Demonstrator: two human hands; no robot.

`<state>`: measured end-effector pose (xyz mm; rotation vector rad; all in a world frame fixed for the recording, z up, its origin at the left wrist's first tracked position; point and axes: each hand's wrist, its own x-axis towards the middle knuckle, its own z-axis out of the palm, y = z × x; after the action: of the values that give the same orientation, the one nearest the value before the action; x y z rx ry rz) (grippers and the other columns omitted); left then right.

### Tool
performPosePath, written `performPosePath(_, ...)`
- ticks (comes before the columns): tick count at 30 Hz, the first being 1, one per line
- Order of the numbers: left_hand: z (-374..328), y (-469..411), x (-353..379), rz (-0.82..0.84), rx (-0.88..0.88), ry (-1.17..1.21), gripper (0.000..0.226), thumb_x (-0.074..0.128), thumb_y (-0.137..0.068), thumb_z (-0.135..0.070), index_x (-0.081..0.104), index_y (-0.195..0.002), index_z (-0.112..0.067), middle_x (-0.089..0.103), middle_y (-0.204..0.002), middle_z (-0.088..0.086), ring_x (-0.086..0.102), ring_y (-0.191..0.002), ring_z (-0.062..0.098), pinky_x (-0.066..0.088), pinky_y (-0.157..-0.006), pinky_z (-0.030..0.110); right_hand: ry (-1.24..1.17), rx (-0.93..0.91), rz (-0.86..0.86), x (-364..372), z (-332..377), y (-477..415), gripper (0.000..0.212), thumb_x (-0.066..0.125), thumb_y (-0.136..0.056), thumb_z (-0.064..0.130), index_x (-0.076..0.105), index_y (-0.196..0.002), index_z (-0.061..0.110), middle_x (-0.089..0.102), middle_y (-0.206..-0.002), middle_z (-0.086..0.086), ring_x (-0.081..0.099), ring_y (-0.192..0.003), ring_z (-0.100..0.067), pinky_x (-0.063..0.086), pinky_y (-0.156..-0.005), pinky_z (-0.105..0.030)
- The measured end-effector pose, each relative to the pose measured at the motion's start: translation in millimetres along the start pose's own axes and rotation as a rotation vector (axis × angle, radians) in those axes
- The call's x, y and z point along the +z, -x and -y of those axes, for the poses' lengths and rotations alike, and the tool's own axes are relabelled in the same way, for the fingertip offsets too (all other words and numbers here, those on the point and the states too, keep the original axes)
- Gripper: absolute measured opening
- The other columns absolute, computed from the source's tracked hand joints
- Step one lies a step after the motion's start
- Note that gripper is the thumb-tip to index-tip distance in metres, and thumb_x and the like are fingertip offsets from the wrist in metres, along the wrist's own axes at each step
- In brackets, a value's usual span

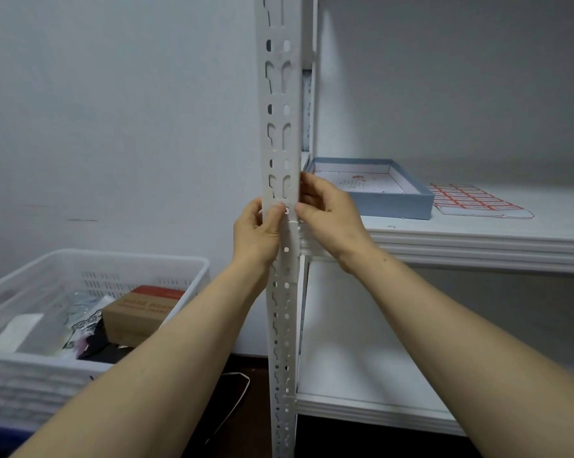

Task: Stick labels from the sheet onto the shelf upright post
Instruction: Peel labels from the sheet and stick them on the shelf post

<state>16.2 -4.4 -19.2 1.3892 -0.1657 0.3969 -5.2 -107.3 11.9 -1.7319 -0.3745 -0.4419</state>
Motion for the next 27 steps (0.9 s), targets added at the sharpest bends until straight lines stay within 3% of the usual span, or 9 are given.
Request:
performPosePath(3, -2.8, 3.8, 2.6, -0.009, 0.014, 0.003, 0.015, 0.053, -0.094, -0.012, 0.064, -0.104, -0.011, 0.062, -0.074, -0.006, 0.055, -0.050, -0.009, 0.040, -0.046, 0.008, -0.003, 0.003, 0.010, -0.4, -0.4, 0.0, 0.050, 0.045, -0.087, -0.014, 0.048, -0.133, 0.006, 0.058, -0.110, 0.003, 0.057, -0.097, -0.001, 0.045, -0.082, -0.003)
performPosePath(7, -4.8, 8.2, 1.8, 0.004, 0.030, 0.025, 0.018, 0.051, -0.093, -0.008, 0.064, -0.098, -0.019, 0.065, -0.076, -0.010, 0.059, -0.054, -0.010, 0.043, -0.049, 0.007, -0.018, -0.004, 0.023, -0.3, -0.2, 0.5, 0.051, 0.045, -0.085, -0.017, 0.048, -0.131, 0.005, 0.058, -0.108, 0.003, 0.057, -0.088, 0.006, 0.045, -0.078, -0.002)
performPosePath(11, -7.4, 10.2, -0.6, 0.024, -0.007, 0.131, 0.022, 0.052, -0.092, -0.005, 0.068, -0.096, -0.019, 0.071, -0.073, -0.013, 0.065, -0.064, -0.005, 0.048, -0.058, 0.009, -0.025, -0.007, 0.025, -0.7, -1.0, 0.6, 0.052, 0.046, -0.085, -0.017, 0.047, -0.132, 0.005, 0.058, -0.109, 0.003, 0.056, -0.093, 0.001, 0.044, -0.078, -0.002)
performPosePath(21, -9.8, 12.0, 3.9, -0.020, -0.069, 0.240, 0.025, 0.051, -0.091, -0.007, 0.070, -0.087, -0.023, 0.071, -0.065, -0.012, 0.064, -0.059, 0.000, 0.050, -0.054, 0.013, -0.023, 0.005, 0.034, -1.0, -2.0, 0.6, 0.056, 0.048, -0.084, -0.018, 0.046, -0.134, 0.007, 0.057, -0.110, 0.005, 0.056, -0.097, 0.000, 0.045, -0.083, -0.005)
performPosePath(27, -10.9, 10.4, 8.2, -0.065, -0.127, 0.270, 0.023, 0.047, -0.089, -0.002, 0.068, -0.098, -0.007, 0.065, -0.055, -0.008, 0.059, -0.049, 0.004, 0.048, -0.047, 0.016, -0.020, 0.005, 0.039, -0.8, -2.1, 1.3, 0.059, 0.048, -0.083, -0.019, 0.045, -0.135, 0.007, 0.056, -0.110, 0.007, 0.055, -0.098, 0.001, 0.044, -0.082, -0.003)
